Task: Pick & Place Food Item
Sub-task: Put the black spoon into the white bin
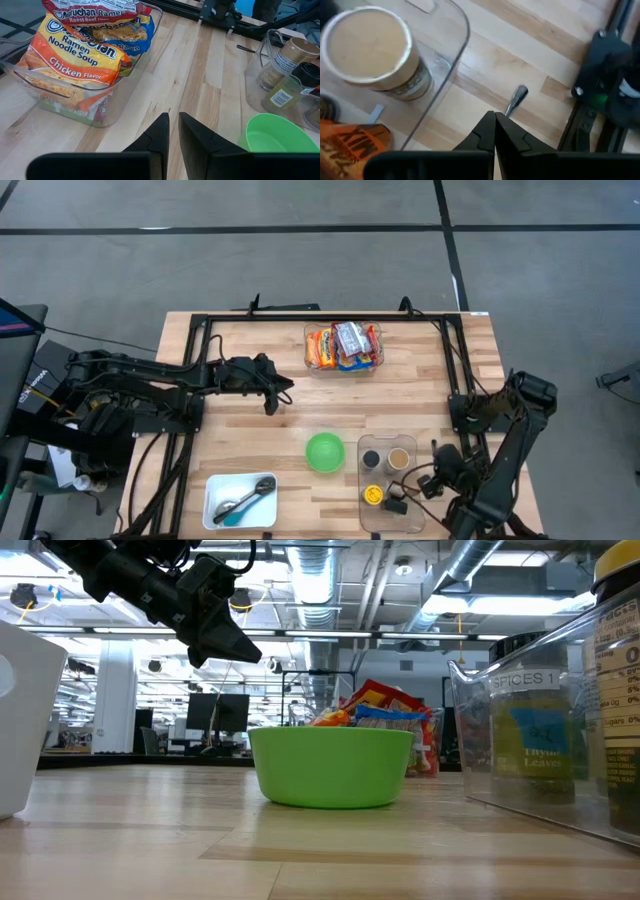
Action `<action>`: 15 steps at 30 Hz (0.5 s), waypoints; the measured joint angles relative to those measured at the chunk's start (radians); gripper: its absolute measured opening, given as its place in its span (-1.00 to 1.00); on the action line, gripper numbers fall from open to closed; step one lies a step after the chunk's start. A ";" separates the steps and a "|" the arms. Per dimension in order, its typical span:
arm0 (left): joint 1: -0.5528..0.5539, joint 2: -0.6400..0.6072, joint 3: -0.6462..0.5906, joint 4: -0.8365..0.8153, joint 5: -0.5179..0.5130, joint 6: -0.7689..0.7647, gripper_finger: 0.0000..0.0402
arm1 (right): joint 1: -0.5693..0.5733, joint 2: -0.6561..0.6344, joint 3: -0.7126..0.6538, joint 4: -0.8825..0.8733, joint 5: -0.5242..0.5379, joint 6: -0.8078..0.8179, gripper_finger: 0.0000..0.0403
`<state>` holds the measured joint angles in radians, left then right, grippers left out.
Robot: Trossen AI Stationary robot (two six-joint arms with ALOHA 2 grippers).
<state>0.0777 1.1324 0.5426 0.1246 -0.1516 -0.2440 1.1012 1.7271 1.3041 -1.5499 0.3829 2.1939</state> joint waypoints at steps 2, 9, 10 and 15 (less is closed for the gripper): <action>0.000 0.000 0.000 0.002 0.000 0.000 -0.83 | -0.013 0.000 0.000 0.002 -0.032 0.012 -1.00; 0.000 0.000 0.000 0.016 0.000 0.000 -0.83 | -0.023 -0.035 0.000 0.034 -0.062 0.015 -1.00; 0.000 0.000 0.000 0.015 0.000 0.000 -0.83 | -0.022 -0.047 0.000 0.043 -0.061 0.012 -1.00; 0.000 0.000 0.000 0.015 0.000 0.000 -0.83 | -0.022 -0.112 0.000 0.095 -0.047 -0.088 -1.00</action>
<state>0.0777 1.1324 0.5426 0.1398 -0.1513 -0.2440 1.0790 1.6151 1.3041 -1.4544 0.3362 2.1054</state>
